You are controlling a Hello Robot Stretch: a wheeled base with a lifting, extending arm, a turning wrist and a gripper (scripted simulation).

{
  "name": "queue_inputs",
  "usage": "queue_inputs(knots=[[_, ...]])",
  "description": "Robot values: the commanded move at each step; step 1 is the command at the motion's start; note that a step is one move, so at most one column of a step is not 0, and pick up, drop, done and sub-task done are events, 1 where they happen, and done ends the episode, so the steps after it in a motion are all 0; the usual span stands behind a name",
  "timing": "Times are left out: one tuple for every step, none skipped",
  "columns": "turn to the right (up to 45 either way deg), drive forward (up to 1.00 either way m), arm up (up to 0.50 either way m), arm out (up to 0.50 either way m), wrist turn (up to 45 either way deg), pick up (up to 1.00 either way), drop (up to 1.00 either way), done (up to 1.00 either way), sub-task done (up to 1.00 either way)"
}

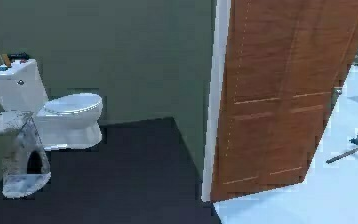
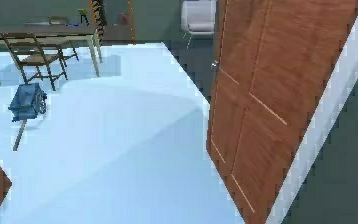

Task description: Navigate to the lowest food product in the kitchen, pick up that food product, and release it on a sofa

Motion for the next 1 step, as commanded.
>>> queue_inputs(knots=[[45.0,0.0,0.0,0.0,0.0,0.0,0.0,0.0,0.0]])
